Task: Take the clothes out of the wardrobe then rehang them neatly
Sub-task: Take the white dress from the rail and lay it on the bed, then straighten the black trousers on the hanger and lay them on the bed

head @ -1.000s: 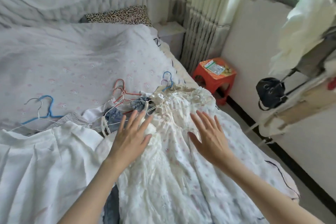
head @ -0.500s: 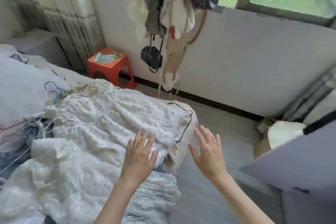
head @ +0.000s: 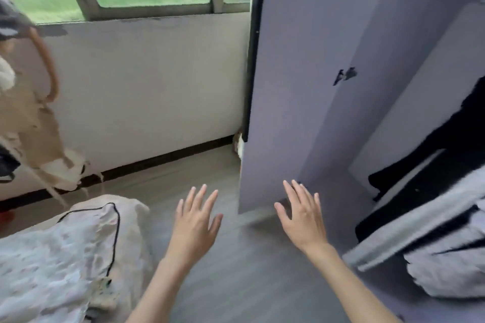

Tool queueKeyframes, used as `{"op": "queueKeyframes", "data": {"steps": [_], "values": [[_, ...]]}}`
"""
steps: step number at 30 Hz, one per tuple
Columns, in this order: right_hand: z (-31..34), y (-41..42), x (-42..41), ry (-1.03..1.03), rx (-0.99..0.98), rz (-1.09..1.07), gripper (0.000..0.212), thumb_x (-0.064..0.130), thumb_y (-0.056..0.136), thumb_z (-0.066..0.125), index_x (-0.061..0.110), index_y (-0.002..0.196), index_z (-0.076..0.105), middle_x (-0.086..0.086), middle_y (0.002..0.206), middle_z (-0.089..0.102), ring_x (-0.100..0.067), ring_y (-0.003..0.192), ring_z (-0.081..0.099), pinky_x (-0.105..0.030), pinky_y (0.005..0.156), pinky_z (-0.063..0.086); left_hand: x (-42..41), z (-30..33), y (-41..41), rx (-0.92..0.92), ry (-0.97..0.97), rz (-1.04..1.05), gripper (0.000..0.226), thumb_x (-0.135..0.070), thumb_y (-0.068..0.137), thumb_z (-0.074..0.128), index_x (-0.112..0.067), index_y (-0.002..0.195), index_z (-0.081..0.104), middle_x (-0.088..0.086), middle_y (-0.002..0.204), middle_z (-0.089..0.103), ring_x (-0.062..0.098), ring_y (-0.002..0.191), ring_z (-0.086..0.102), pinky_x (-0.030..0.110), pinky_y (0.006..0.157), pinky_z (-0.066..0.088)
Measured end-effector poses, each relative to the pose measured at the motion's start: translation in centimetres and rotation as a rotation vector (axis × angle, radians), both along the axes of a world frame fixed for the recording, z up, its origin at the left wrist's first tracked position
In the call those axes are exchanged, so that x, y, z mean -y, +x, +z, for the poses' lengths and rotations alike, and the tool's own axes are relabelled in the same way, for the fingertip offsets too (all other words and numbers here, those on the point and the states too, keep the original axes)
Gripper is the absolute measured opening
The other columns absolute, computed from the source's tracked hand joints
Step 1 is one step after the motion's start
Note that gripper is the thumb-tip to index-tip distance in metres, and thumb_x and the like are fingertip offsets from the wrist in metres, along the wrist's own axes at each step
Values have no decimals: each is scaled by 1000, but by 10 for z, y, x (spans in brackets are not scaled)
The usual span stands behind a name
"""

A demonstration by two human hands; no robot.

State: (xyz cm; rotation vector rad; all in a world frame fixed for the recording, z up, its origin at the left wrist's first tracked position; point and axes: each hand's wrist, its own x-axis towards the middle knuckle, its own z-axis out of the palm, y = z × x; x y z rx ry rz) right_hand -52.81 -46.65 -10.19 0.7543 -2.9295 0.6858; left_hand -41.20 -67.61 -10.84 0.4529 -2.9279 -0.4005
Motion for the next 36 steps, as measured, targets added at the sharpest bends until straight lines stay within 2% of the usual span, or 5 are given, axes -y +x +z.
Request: {"op": "queueKeyframes", "data": {"steps": [6, 17, 24, 30, 36], "values": [[27, -87, -98, 0, -77, -266, 54, 36, 94, 47, 14, 142, 35, -8, 148, 35, -25, 139, 27, -49, 114, 13, -55, 56, -150, -148, 14, -183, 58, -44, 87, 32, -10, 128, 54, 17, 134, 51, 41, 127, 43, 57, 97, 36], [61, -172, -237, -59, -232, -727, 48, 26, 92, 53, 7, 135, 45, -15, 135, 49, -30, 128, 44, -56, 106, 32, -193, 74, -317, -134, 61, -664, 59, -46, 89, 27, -15, 134, 49, 11, 140, 45, 36, 133, 37, 53, 103, 32], [77, -210, -282, -98, -178, -808, 52, 29, 97, 43, 17, 145, 27, -3, 151, 28, -15, 140, 20, -24, 111, 19, -256, 68, -407, -83, 147, -906, 74, -61, 82, 7, -27, 146, 22, -3, 155, 14, 20, 144, -1, 34, 114, 4], [105, -257, -310, -136, -392, -900, 43, 16, 95, 50, 10, 137, 43, -7, 143, 40, -19, 134, 35, -31, 111, 28, -310, 93, -477, -161, 231, -1047, 50, -37, 98, 36, -24, 145, 24, -4, 153, 21, 17, 144, 6, 29, 113, 9], [123, -310, -348, -27, -444, -912, 45, 24, 98, 37, 7, 139, 39, -10, 146, 36, -25, 137, 31, -39, 113, 27, -362, 105, -504, -226, 431, -1145, 44, -26, 97, 45, -20, 140, 36, -3, 135, 43, 9, 128, 34, 13, 103, 20]]}}
